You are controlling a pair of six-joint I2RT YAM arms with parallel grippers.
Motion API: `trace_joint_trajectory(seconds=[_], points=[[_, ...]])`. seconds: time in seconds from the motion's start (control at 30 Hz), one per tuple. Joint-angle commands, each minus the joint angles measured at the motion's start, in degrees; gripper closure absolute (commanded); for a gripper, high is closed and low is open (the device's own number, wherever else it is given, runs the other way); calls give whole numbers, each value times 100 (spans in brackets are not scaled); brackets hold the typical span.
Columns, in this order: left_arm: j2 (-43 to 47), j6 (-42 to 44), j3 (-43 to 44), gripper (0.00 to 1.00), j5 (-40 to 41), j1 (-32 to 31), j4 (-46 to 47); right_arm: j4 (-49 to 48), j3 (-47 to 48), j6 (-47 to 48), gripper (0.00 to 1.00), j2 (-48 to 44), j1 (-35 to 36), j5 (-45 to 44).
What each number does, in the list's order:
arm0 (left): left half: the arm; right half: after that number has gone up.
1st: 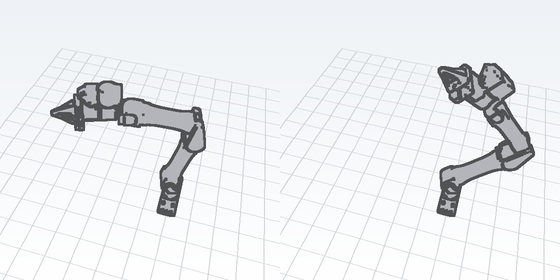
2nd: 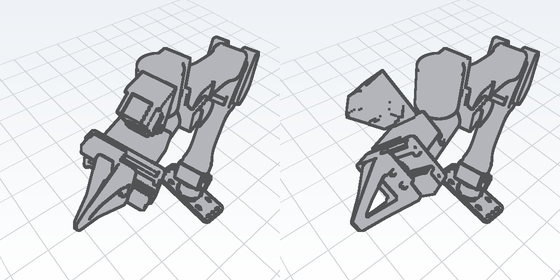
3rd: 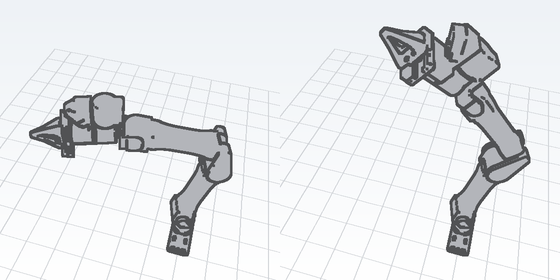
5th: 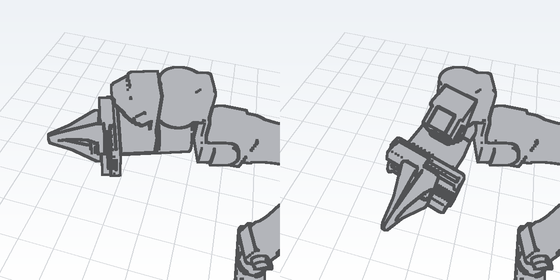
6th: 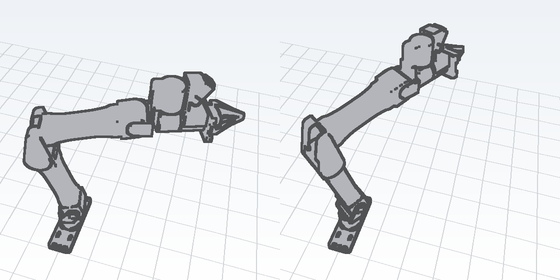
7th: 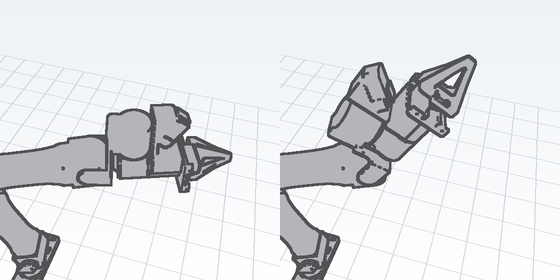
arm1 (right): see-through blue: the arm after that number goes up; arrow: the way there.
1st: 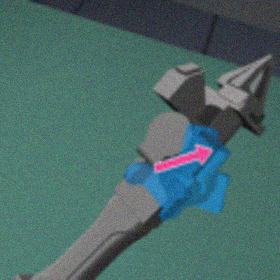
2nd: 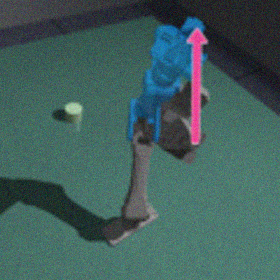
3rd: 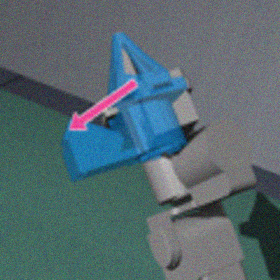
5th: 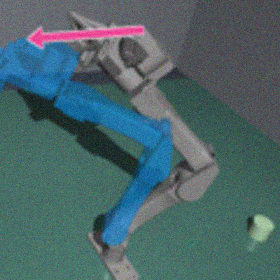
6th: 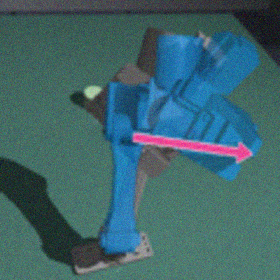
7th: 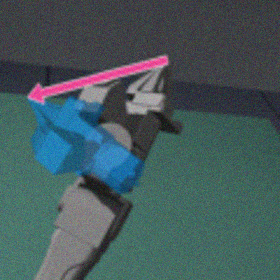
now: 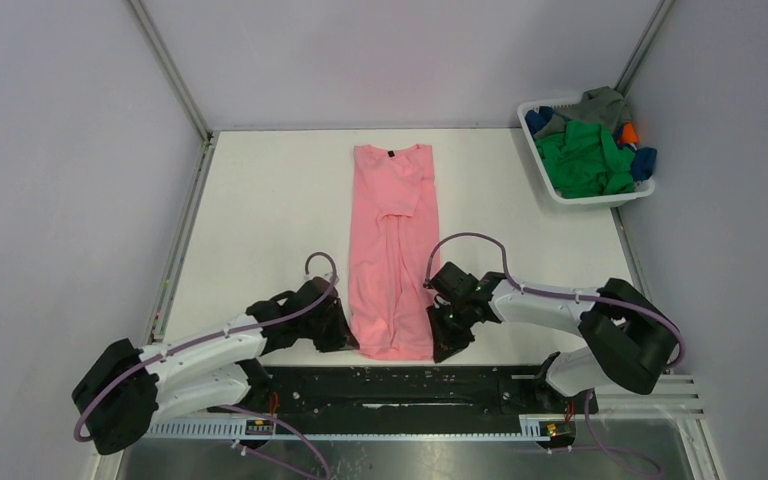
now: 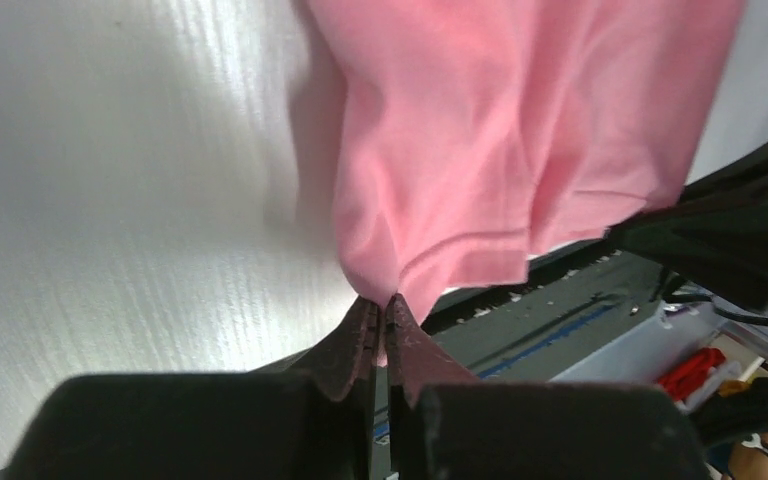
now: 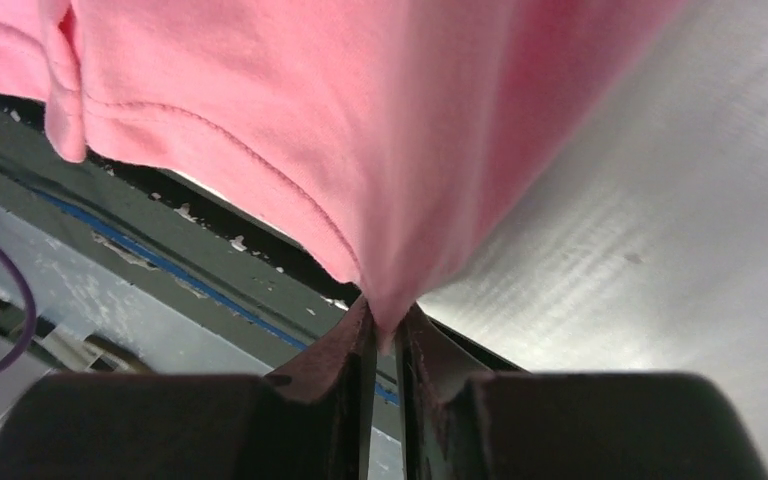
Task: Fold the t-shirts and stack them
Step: Grab the bottom of the folded rectangular tshirt with both arms, then fold the folded rectangular tshirt in 1/3 of the way
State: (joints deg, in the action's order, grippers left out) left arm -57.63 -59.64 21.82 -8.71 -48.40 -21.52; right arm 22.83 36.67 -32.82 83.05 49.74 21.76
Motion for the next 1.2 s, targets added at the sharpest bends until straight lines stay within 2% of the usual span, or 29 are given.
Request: trace_joint_trajectory(seconds=[0.0,0.17,0.33,0.43,0.6,0.8,1.07,1.17], points=[[384,-184,142,100,-145,-27,247,626,305,134,82,-510,60,-753],[18,297,874,100,-1,360,122,1093,1123,483,86,-613,-50,-1341],[-795,605,1573,100,-335,1122,617,1134,1797,653,86,-353,-777,-1182],[-1307,768,2126,100,-478,1481,840,967,2324,655,86,0,-1226,-1004],[-2192,950,3227,100,-8,1959,358,828,3310,727,86,794,-1722,-815],[-3024,1219,4087,100,119,2467,107,1012,4340,824,86,1690,-2253,-550],[-4343,1556,5158,100,-279,2942,-20,1099,5288,782,85,2685,-2613,-424],[-4786,1642,5569,96,-404,3038,-91,1054,5602,744,80,3128,-2755,-399]])
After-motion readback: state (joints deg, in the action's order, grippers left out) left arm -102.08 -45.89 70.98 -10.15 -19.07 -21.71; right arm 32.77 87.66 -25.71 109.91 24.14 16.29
